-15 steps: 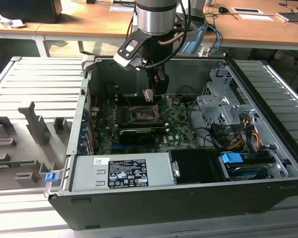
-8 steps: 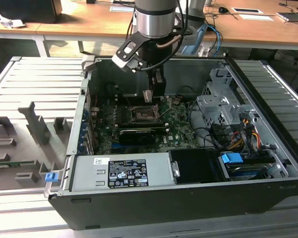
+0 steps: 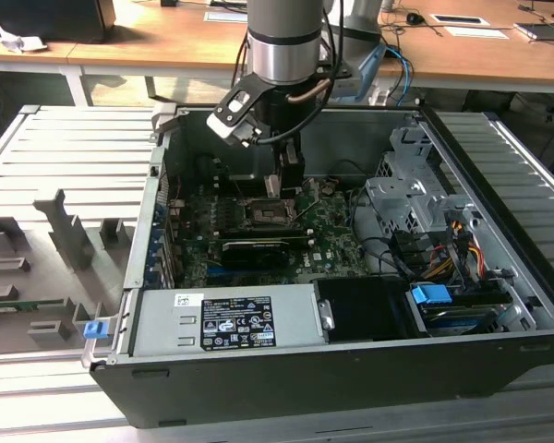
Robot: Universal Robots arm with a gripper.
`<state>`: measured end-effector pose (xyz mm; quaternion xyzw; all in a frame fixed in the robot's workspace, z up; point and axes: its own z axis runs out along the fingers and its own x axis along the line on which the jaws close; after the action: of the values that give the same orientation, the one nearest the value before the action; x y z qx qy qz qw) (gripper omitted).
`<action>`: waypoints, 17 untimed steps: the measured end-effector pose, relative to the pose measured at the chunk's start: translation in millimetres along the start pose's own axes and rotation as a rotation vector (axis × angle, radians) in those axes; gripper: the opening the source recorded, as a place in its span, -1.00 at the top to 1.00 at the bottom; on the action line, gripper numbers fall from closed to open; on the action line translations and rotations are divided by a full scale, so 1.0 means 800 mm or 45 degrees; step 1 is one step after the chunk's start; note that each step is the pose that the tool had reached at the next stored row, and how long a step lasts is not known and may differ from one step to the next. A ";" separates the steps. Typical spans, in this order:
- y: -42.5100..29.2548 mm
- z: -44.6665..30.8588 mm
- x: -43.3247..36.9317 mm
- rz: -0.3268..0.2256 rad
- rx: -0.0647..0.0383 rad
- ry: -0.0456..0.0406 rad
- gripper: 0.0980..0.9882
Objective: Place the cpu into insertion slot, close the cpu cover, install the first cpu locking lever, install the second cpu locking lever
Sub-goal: 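Place the cpu into insertion slot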
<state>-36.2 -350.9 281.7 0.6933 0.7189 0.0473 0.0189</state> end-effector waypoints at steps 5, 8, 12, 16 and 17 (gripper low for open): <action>-0.0091 0.0140 0.005 0.036 -0.001 -0.008 0.03; -0.0219 0.0232 0.006 0.037 -0.001 -0.008 0.03; -0.0263 0.0353 0.013 0.037 -0.001 -0.008 0.03; -0.0277 0.0520 0.016 0.039 -0.001 -0.008 0.03; -0.0281 0.0559 0.016 0.041 -0.001 -0.008 0.03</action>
<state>-54.9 -336.9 235.5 0.7049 0.7075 0.0458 0.0209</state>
